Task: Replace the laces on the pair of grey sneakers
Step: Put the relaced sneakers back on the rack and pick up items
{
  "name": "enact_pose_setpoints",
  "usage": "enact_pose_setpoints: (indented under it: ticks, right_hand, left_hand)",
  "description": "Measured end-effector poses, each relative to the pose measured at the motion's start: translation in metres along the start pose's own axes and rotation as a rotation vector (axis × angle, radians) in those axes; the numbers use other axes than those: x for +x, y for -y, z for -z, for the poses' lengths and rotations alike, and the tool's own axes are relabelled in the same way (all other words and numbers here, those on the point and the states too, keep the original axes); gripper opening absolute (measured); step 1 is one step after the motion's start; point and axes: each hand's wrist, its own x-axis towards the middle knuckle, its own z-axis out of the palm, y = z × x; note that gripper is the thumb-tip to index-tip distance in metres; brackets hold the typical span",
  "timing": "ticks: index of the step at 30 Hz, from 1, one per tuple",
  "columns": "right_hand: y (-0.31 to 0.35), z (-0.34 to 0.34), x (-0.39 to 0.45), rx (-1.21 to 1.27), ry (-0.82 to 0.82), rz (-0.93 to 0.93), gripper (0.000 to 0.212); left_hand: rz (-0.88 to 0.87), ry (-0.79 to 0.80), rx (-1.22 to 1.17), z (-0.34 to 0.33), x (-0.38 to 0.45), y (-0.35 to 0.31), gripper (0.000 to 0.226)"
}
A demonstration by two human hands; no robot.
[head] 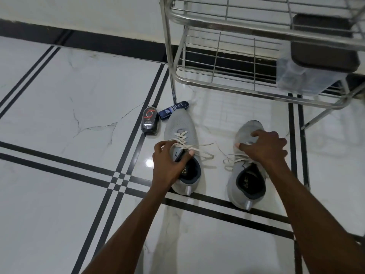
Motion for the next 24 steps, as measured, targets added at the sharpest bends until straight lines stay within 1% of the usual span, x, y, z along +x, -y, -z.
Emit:
enact_pose_setpoints:
  ticks: [1, 2, 3, 4, 5, 6, 8, 10, 14, 15, 17, 18, 19, 20, 21, 23, 24]
  right_hand:
    - [-0.007, 0.006, 0.002, -0.041, 0.097, -0.050, 0.109]
    - [-0.011, 0.010, 0.000, -0.026, 0.216, -0.078, 0.127]
    - [-0.015, 0.014, -0.003, 0.041, 0.326, -0.116, 0.134]
    - [-0.016, 0.014, -0.006, 0.138, 0.422, -0.134, 0.131]
    - [-0.016, 0.014, -0.011, 0.214, 0.481, -0.145, 0.126]
    - [-0.015, 0.011, -0.013, 0.245, 0.500, -0.125, 0.123]
    - [-0.015, 0.006, -0.014, 0.245, 0.451, -0.046, 0.117]
    - [-0.012, -0.001, -0.016, 0.251, 0.382, 0.039, 0.107]
    - [-0.003, -0.015, -0.014, 0.255, 0.279, 0.139, 0.088]
    - [-0.002, -0.019, -0.013, 0.281, 0.235, 0.168, 0.081]
    - [0.000, -0.032, -0.018, 0.379, 0.141, 0.279, 0.058]
    - [-0.003, -0.039, -0.024, 0.445, 0.083, 0.330, 0.050]
    - [-0.010, -0.046, -0.031, 0.498, 0.021, 0.330, 0.050]
    - [-0.016, -0.051, -0.040, 0.562, -0.028, 0.288, 0.054]
    - [-0.028, -0.056, -0.044, 0.615, -0.043, 0.224, 0.054]
    - [-0.050, -0.066, -0.056, 0.727, 0.039, 0.099, 0.047]
    - [-0.056, -0.071, -0.058, 0.773, 0.078, 0.041, 0.048]
  left_hand:
    - [-0.009, 0.011, 0.004, -0.002, 0.001, -0.003, 0.063]
    - [-0.014, 0.018, 0.007, -0.001, 0.002, -0.003, 0.063]
    - [-0.022, 0.029, 0.002, -0.002, 0.003, -0.006, 0.063]
    - [-0.030, 0.031, -0.005, -0.003, 0.004, -0.007, 0.063]
    - [-0.034, 0.030, -0.014, -0.004, 0.004, -0.008, 0.063]
    - [-0.038, 0.029, -0.020, -0.006, 0.003, -0.009, 0.062]
    - [-0.043, 0.032, -0.032, -0.011, 0.001, -0.011, 0.061]
    - [-0.057, 0.044, -0.036, -0.014, 0.003, -0.011, 0.061]
    - [-0.090, 0.065, -0.065, -0.026, 0.008, -0.020, 0.060]
    - [-0.091, 0.066, -0.087, -0.030, 0.010, -0.024, 0.059]
    - [-0.095, 0.052, -0.105, -0.035, 0.013, -0.029, 0.060]
    - [-0.089, 0.053, -0.101, -0.035, 0.015, -0.028, 0.062]
    - [-0.072, 0.054, -0.109, -0.032, 0.016, -0.028, 0.067]
    - [-0.037, 0.056, -0.127, -0.029, 0.018, -0.026, 0.072]
    - [0.020, 0.063, -0.170, -0.028, 0.019, -0.023, 0.075]
    - [0.137, 0.080, -0.220, -0.027, 0.011, -0.016, 0.073]
    - [0.160, 0.098, -0.205, -0.027, 0.012, -0.015, 0.076]
